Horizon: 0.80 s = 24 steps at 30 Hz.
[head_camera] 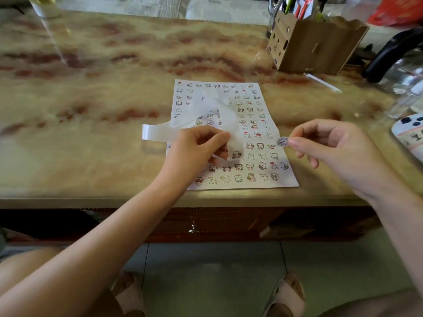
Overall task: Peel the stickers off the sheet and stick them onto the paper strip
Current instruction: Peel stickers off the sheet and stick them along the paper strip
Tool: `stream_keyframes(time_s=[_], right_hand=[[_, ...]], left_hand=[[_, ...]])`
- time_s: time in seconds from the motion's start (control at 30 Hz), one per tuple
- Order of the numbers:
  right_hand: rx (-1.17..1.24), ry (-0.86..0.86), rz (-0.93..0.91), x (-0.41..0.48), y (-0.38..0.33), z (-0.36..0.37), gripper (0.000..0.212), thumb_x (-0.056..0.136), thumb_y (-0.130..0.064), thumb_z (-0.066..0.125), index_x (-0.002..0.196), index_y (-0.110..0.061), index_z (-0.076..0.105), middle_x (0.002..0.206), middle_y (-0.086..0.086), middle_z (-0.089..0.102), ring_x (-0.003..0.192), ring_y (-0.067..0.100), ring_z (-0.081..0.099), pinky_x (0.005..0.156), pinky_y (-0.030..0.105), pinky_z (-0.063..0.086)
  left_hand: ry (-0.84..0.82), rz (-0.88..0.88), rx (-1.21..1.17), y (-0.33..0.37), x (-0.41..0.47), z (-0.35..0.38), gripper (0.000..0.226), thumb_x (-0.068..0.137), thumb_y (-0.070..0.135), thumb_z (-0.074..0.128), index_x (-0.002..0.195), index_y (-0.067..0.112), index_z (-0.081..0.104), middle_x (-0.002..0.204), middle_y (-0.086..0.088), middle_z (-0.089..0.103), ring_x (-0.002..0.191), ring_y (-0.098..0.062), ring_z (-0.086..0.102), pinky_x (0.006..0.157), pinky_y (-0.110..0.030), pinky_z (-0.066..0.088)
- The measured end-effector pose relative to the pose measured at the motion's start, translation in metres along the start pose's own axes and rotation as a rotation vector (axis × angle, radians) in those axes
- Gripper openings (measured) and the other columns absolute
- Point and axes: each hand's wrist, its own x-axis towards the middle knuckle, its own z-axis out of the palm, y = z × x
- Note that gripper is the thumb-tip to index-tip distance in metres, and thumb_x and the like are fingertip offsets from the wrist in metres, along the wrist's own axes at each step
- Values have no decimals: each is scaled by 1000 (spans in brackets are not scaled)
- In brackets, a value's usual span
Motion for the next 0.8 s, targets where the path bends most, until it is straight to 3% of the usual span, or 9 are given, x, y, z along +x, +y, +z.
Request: stream_keyframes(time_s=[0.1,0.23,0.37,0.63,0.8], right_hand=[[-6,-43,39,0,2,-6,2,82,-11,69,80,-10,69,61,1,66,45,5,48,46,14,41],[-64,-170,208,1,9,-11,2,78,-7,71,78,-7,70,60,5,67,49,11,51,43,14,40],[-120,-222,337,2,17,-12,4,79,-5,71,81,-2,69,59,7,65,53,17,49,43,14,40],[-98,-229,352,3,16,-15,4,78,-2,71,82,0,69,60,8,66,52,13,52,45,14,43],[-118,-232,358,2,19,-16,4,77,-4,73,80,-3,70,59,6,65,51,11,51,43,14,41]], left_hand=[[-1,1,21,-2,0,1,18,93,19,60,86,7,71,79,-9,72,63,-3,64,59,-14,49],[0,7,45,-3,0,2,18,93,19,60,87,6,72,76,-5,72,62,-2,64,60,-13,49],[-4,7,53,-5,1,2,19,93,18,60,87,3,71,82,-14,73,65,-5,65,64,-16,52],[-13,-1,56,-6,1,1,19,93,16,60,87,2,71,82,-15,72,65,-7,65,65,-16,54],[-10,-14,57,-7,2,2,18,93,16,61,88,1,71,85,-18,73,70,-16,68,76,-27,59]])
